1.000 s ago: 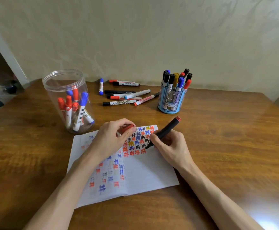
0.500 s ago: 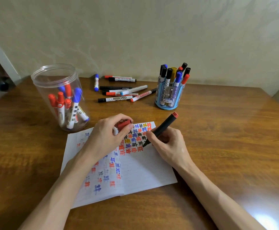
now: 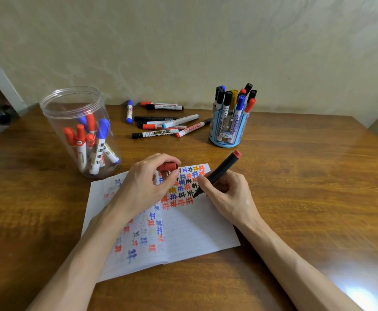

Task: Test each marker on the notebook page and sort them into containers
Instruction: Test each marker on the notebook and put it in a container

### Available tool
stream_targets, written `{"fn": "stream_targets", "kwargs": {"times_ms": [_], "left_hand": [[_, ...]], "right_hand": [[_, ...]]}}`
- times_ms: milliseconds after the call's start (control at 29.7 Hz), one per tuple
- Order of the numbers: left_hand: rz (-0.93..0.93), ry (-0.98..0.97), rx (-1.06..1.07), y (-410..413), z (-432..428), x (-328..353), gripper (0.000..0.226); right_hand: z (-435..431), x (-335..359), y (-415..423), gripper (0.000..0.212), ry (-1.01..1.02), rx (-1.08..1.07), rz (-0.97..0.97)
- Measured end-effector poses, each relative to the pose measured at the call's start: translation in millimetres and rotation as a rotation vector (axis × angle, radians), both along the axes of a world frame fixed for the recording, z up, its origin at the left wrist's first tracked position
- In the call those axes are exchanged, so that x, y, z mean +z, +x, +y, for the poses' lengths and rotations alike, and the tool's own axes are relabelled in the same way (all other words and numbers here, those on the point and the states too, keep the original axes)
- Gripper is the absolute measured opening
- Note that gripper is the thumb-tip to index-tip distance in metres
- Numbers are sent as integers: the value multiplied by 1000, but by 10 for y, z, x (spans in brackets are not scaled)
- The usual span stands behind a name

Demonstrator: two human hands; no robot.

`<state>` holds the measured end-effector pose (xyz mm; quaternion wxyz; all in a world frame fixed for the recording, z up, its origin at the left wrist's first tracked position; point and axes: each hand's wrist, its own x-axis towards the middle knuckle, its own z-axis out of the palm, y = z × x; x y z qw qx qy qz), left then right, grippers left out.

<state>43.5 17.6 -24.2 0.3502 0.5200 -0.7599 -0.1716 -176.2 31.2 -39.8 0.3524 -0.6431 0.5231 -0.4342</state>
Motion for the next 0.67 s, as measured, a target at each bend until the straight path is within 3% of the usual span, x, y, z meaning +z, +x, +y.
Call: {"fn": "stream_targets", "kwargs": {"times_ms": [370,672], "left_hand": [[-2,14,-20,-2,2,-20,18],[26,56,11,-3,5,-2,30]], "right_hand": [[3,-13,-7,19,-21,-24,25],[16,3,-5,19,-10,-36,13]]}}
